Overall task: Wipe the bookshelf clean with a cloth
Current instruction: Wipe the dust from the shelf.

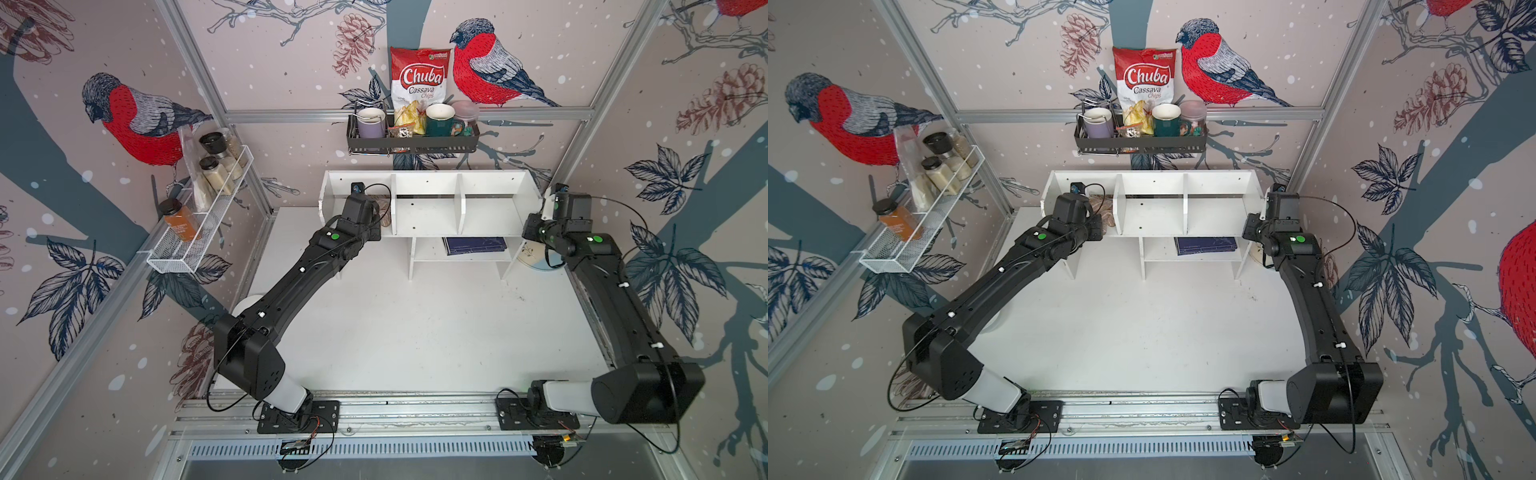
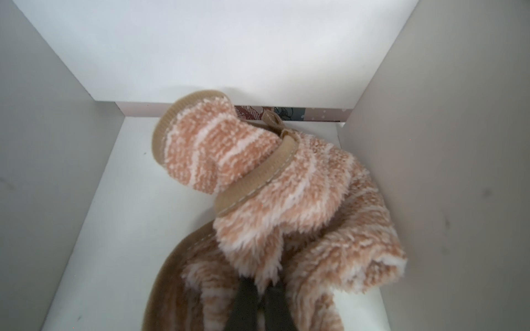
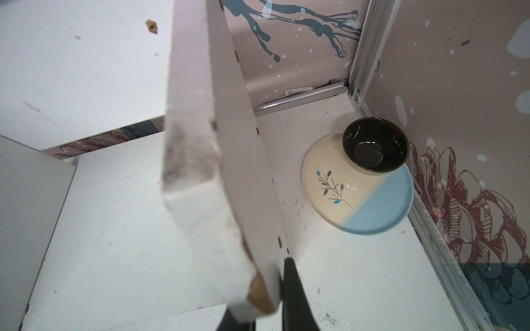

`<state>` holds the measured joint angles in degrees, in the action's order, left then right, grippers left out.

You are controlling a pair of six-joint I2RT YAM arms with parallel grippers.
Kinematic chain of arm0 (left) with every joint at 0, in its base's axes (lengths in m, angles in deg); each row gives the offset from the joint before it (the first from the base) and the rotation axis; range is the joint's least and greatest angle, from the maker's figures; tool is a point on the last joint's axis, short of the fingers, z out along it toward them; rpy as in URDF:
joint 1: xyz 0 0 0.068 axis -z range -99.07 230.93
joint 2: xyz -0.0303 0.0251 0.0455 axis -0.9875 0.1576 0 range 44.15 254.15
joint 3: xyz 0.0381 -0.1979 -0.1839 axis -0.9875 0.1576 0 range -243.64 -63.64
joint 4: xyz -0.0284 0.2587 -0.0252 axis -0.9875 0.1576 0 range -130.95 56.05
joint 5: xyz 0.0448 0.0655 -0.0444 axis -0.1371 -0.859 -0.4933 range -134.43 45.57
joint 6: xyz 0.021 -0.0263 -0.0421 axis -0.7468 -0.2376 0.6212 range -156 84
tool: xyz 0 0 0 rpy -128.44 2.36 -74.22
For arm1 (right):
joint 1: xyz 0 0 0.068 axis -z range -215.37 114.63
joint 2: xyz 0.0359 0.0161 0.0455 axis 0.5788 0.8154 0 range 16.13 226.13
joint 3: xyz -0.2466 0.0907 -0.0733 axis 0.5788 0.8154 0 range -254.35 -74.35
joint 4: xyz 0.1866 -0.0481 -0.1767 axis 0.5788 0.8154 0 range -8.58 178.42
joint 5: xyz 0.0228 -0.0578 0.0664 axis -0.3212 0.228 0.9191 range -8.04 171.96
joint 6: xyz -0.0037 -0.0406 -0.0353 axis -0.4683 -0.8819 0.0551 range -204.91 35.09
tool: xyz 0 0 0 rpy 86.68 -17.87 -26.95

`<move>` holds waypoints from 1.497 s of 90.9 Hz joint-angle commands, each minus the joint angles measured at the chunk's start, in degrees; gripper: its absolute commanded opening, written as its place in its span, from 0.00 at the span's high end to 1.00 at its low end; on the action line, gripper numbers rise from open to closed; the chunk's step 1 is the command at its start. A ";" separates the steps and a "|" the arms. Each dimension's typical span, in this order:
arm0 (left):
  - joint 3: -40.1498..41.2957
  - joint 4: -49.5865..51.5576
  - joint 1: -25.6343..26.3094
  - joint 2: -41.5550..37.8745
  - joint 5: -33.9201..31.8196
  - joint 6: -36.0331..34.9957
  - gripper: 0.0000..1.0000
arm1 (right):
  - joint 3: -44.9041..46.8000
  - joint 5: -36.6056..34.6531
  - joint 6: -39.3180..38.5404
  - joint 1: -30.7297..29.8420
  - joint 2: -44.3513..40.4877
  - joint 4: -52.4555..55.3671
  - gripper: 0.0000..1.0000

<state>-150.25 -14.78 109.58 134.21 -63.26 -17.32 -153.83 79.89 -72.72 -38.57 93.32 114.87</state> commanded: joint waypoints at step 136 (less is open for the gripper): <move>8.86 -5.70 -1.21 -9.73 0.02 -1.30 1.00 | 2.82 -0.73 9.73 0.62 -0.76 -2.17 1.00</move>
<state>-141.51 -22.03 108.53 125.10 -60.53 -17.48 -151.12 77.97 -71.15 -38.31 92.25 111.44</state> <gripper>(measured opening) 0.054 0.110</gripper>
